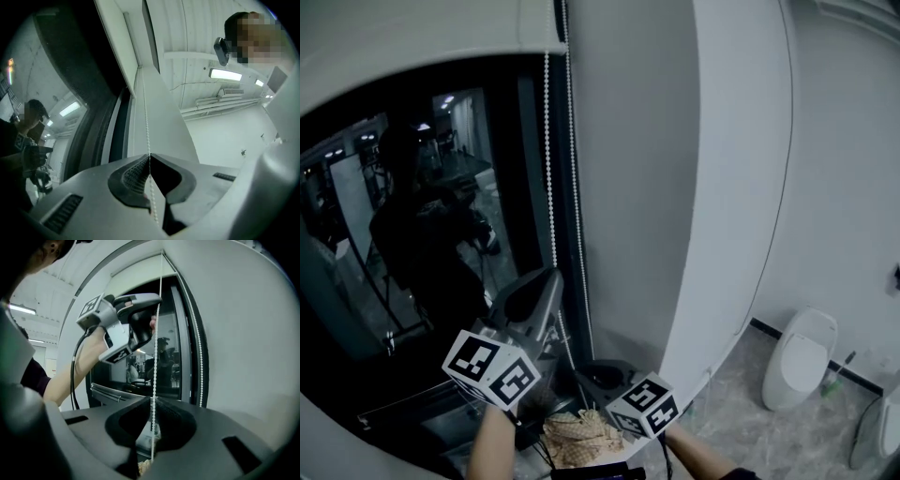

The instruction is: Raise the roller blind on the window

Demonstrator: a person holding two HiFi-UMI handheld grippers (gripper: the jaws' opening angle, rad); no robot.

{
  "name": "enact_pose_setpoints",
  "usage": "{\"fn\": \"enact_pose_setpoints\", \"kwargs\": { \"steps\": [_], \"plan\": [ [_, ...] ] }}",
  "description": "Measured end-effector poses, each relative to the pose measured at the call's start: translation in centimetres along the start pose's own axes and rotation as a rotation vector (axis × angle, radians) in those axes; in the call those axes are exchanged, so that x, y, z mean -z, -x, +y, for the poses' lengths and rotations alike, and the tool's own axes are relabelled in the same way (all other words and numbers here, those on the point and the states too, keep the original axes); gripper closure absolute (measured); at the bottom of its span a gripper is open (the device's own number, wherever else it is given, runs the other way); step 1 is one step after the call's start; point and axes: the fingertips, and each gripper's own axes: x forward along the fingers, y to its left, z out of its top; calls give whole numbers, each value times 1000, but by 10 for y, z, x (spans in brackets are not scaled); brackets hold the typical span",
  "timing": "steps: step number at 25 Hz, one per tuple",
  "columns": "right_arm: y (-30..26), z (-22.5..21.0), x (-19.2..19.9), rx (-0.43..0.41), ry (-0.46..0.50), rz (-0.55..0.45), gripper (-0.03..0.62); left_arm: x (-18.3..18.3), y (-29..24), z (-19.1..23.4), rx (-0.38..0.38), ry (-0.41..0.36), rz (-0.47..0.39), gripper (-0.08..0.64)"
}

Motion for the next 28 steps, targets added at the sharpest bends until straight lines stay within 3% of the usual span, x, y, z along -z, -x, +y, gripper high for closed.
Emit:
{"fn": "enact_pose_setpoints", "kwargs": {
  "steps": [3,9,13,17,21,25,28],
  "plan": [
    [12,-15,-40,29,-7,-112,572,23,8,5,-14,10,35,541],
    [42,-30,-185,61,48,-371,549,72,18,-9,-6,28,118,541],
    [43,-33,-246,99,96,-435,549,113,31,-18,5,63,188,541],
    [33,-33,-261,107,110,-430,549,149,47,-26,12,85,252,541],
    [29,-29,-247,118,129,-394,571,171,59,-26,8,96,304,541],
    [24,-25,-229,133,162,-378,574,183,71,-18,-3,126,340,541],
    [21,-27,-210,146,182,-344,574,173,78,-13,-6,156,307,540]
  ]
}}
